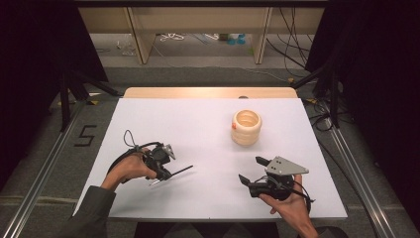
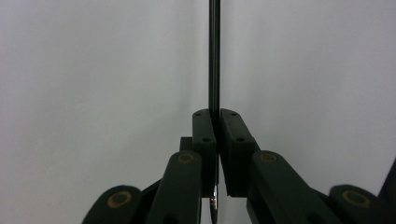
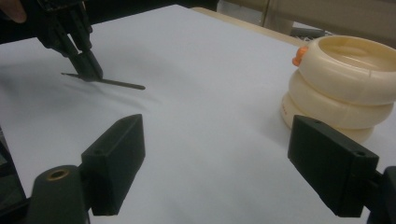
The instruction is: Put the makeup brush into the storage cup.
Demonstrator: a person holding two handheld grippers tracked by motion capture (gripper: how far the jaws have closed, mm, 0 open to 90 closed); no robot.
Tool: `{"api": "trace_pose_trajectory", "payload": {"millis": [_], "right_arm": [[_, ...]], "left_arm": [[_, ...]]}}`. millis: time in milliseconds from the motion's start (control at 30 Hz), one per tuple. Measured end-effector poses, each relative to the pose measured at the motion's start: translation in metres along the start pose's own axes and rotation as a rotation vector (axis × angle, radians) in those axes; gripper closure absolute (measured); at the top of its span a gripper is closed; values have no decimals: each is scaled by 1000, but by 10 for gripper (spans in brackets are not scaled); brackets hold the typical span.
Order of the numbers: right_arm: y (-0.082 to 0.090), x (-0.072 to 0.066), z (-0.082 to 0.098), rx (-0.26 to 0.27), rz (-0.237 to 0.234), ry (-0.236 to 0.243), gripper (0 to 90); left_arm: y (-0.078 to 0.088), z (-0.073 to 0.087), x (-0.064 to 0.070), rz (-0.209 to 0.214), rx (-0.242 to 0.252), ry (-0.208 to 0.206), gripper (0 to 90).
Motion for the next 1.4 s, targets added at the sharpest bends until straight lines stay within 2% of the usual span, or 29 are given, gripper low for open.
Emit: {"api": "trace_pose_trajectory", "payload": {"millis": [67, 133, 167, 233, 300, 367, 533, 667, 833, 1133, 1200, 1400], "right_arm": [[-1, -2, -1, 13, 8, 29, 195], [-1, -5, -2, 1, 3, 47, 193], [-1, -5, -2, 1, 3, 47, 193], [-3, -9, -4, 16, -7, 74, 192], [-3, -13, -4, -4, -27, 83, 192], [-5, -15, -5, 11, -16, 114, 191], [-10, -26, -8, -2, -21, 185, 192], [-14, -35, -10, -8, -24, 244, 187], [-16, -44, -11, -12, -25, 302, 186], [-19, -54, -12, -23, -31, 371, 191], [-21, -58, -13, -21, -33, 407, 213], [-22, -62, -14, -17, -26, 443, 224]], "left_arm": [[1, -3, 3, 9, 14, -4, 851], [1, -4, 5, 12, 13, -8, 851], [2, -4, 6, 10, 5, -24, 851], [2, -8, 9, 10, 6, -35, 851], [2, -10, 12, 15, 16, -32, 851], [3, -12, 14, 18, 13, -43, 851], [6, -20, 23, 19, 22, -71, 851], [5, -24, 28, 40, 33, -66, 851], [5, -27, 31, 42, 34, -77, 851], [6, -32, 41, 45, 32, -98, 851], [7, -34, 44, 45, 37, -103, 850], [9, -37, 48, 31, 35, -116, 851]]}}
Point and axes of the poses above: each handheld gripper's, and its own axes: y roughly backward along the jaws, z roughly out of its underside, x roughly to its right, the point moved 4 cm from there along -y, roughly forward along the jaws, and after that the axes turned 12 degrees about -x, right-handed, at the moved point
